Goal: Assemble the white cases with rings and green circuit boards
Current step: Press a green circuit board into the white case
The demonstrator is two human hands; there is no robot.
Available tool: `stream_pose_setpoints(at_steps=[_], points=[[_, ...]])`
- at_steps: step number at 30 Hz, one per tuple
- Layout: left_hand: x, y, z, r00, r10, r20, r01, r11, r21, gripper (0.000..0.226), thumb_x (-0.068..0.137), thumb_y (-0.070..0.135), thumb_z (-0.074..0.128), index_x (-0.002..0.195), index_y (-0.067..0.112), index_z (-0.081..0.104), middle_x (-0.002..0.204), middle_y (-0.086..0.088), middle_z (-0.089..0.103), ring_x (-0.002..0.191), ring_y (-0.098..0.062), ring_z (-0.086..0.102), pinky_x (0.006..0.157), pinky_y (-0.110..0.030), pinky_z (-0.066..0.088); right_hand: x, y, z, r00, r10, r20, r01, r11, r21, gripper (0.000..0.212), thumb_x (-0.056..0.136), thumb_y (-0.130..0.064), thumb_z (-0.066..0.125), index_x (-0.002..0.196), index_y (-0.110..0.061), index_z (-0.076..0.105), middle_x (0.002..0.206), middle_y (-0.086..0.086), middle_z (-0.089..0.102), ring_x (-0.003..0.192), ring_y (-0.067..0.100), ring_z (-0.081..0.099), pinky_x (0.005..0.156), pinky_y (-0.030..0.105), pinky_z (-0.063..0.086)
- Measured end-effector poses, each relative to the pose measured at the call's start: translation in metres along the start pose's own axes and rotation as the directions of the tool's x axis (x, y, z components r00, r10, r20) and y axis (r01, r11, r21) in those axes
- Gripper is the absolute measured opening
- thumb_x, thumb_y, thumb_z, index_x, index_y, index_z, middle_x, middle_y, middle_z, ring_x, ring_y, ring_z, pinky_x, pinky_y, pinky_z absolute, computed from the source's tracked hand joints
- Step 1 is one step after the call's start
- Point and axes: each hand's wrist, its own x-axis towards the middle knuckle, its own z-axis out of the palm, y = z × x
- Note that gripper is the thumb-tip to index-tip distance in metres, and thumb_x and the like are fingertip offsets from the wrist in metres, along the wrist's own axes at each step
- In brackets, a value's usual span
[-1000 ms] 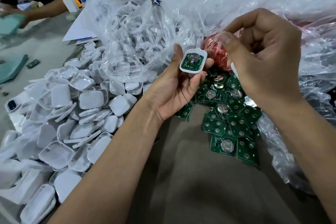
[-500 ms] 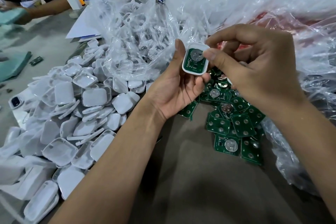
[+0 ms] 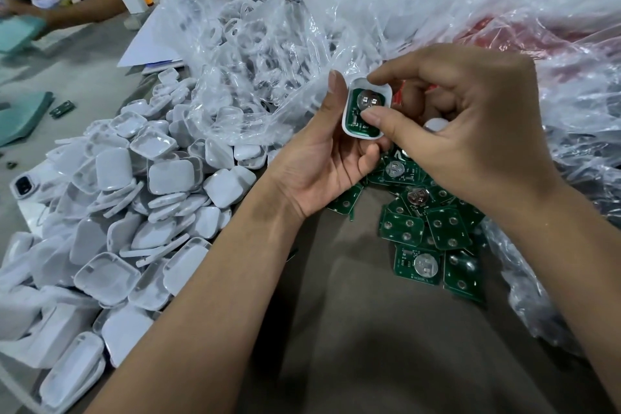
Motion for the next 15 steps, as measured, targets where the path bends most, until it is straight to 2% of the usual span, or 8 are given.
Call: stream_pose_setpoints(at_steps=[3,10,13,15], points=[[0.0001,-0.0006,0.0001,1.000,0.006,-0.015,-0.006,1.000,0.014,0.065,0.067,0.057,0.073,0.108,0.007,0.069,0.088,-0.008,0.072,0.066,-0.013,0.072,0.058,-0.018,0.059,0.0005,0.0012,-0.0008,1.000,-0.009,0.000,0.009,0.999,-0.031,0.027,0.090,-0.027,0.082,0.111,-0.011,0.077,0.074,-0.001,0.062,0.059,-0.011,0.049,0.057,0.013,0.044],[-0.0016,-0.0007,-0.0004,0.997,0.001,-0.072,0.003,0.998,0.060,0.055,0.073,0.058,0.064,0.098,0.009,0.072,0.084,-0.005,0.072,0.067,-0.011,0.071,0.057,-0.017,0.058,0.0023,0.0043,0.0004,0.998,-0.030,0.051,0.035,0.994,-0.103,0.019,0.092,-0.024,0.080,0.103,-0.009,0.078,0.077,-0.001,0.062,0.064,-0.010,0.047,0.063,0.012,0.040],[-0.0010,-0.0010,-0.0003,0.993,-0.003,-0.114,0.011,0.998,0.069,0.055,0.082,0.061,0.059,0.094,0.010,0.075,0.084,-0.005,0.070,0.065,-0.011,0.069,0.057,-0.017,0.058,0.0017,0.0055,0.0033,0.997,-0.026,0.078,0.037,0.989,-0.143,0.018,0.094,-0.023,0.078,0.105,-0.009,0.075,0.079,0.001,0.061,0.065,0.009,0.053,0.062,0.023,0.046],[-0.0007,-0.0006,-0.0005,0.992,-0.010,-0.125,0.019,0.997,0.072,0.055,0.088,0.060,0.055,0.094,0.010,0.075,0.083,-0.005,0.071,0.065,-0.010,0.069,0.057,-0.017,0.058,0.0016,0.0063,0.0051,0.996,-0.027,0.090,0.042,0.985,-0.168,0.019,0.095,-0.023,0.076,0.106,-0.008,0.073,0.081,0.002,0.061,0.070,0.016,0.054,0.064,0.024,0.044]])
